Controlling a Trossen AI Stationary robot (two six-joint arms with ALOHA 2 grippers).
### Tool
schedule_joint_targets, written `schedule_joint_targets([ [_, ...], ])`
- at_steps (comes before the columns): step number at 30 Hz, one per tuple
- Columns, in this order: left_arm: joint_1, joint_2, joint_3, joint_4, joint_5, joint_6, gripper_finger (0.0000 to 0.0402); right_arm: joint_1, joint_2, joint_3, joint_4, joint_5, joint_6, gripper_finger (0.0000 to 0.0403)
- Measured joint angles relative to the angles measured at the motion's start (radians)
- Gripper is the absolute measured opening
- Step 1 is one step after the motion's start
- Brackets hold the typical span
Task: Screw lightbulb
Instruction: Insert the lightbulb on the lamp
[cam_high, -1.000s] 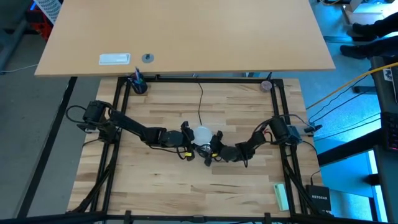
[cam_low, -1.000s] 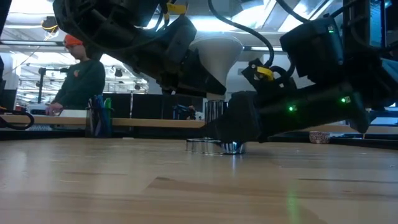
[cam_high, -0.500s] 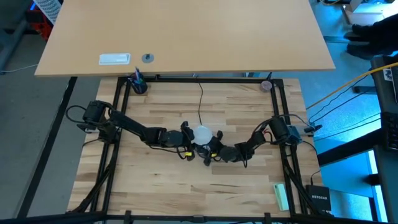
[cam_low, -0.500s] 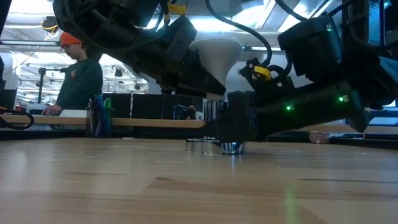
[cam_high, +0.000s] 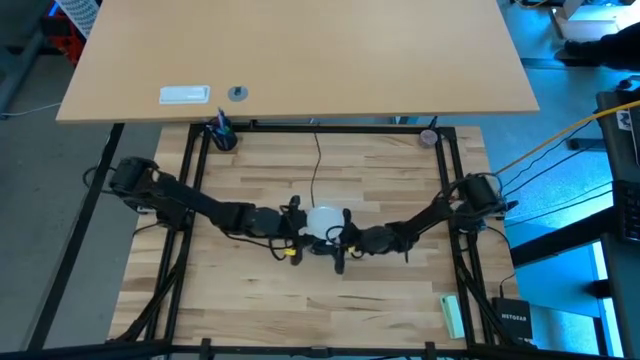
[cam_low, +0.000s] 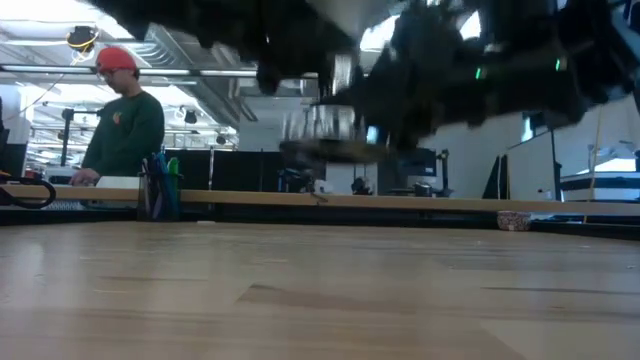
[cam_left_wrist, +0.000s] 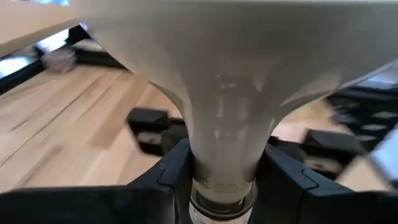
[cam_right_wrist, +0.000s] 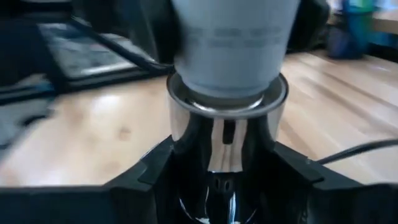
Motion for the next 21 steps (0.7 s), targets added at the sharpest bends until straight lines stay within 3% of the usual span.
schedule_joint_targets([
  [6, -0.003, -0.064, 0.000, -0.007, 0.160, 0.005, 0.0126, 0.000, -0.090, 0.022, -0.052, -0.194, -0.001, 0.0179],
  [11, 0.000, -0.067, 0.001, 0.024, 0.342, 0.005, 0.0126, 0.026, -0.092, 0.138, -0.186, -0.355, -0.025, 0.0179],
  [15, 0.003, -0.065, -0.001, 0.047, 0.484, 0.016, 0.0126, 0.054, -0.092, 0.247, -0.369, -0.365, -0.069, 0.0179],
  [21, 0.002, -0.064, 0.000, 0.105, 0.621, 0.110, 0.0126, 0.079, -0.092, 0.348, -0.496, -0.399, -0.125, 0.0179],
])
